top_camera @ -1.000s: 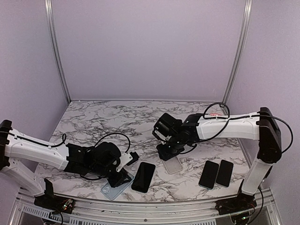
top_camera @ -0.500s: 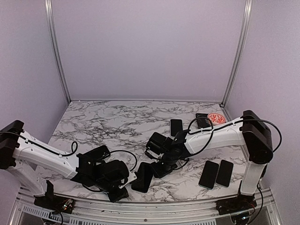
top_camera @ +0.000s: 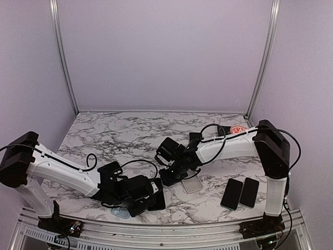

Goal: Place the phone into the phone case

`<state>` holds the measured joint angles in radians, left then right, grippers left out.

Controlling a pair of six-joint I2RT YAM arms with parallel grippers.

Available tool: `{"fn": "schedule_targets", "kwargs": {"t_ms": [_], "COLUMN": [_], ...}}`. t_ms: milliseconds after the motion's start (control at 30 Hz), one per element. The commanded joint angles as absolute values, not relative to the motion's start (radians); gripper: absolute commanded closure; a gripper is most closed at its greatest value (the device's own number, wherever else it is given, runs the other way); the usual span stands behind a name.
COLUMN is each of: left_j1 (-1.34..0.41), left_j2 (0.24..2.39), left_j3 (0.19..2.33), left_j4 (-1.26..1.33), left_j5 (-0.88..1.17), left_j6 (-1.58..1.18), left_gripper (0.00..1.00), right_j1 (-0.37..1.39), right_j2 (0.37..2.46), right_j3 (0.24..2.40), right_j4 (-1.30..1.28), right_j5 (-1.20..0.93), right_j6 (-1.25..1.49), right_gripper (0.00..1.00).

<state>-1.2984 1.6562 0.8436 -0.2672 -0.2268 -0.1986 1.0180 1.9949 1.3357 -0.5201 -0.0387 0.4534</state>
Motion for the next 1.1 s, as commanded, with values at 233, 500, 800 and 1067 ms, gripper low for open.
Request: {"fn": "schedule_targets", "kwargs": {"t_ms": [233, 500, 800, 1067], "left_j1": [-1.293, -1.26, -1.028, -0.966], "left_j2": [1.846, 1.641, 1.26, 1.262], "left_j3": [0.98, 0.898, 0.797, 0.777], "left_j4": [-0.153, -0.118, -0.252, -0.259], "left_j5": [-0.154, -0.233, -0.445, -0.434], "left_j6": [-0.016, -0.135, -0.324, -0.402], "left_gripper": [0.83, 0.82, 0.37, 0.04], "right_j1": [0.904, 0.902, 1.053, 1.081], "right_j2": [1.81, 1.722, 1.855, 2.005], "right_j3": [1.265, 1.197, 1.363, 1.492], "right_j4": [-0.574, -0.559, -0.639, -0.751], "right_j5": [0.099, 0.045, 0.071, 0.057], "right_j6": [0.429, 0.415, 0.306, 0.211], "right_gripper": [0.81, 0.73, 0.02, 0.01]}}
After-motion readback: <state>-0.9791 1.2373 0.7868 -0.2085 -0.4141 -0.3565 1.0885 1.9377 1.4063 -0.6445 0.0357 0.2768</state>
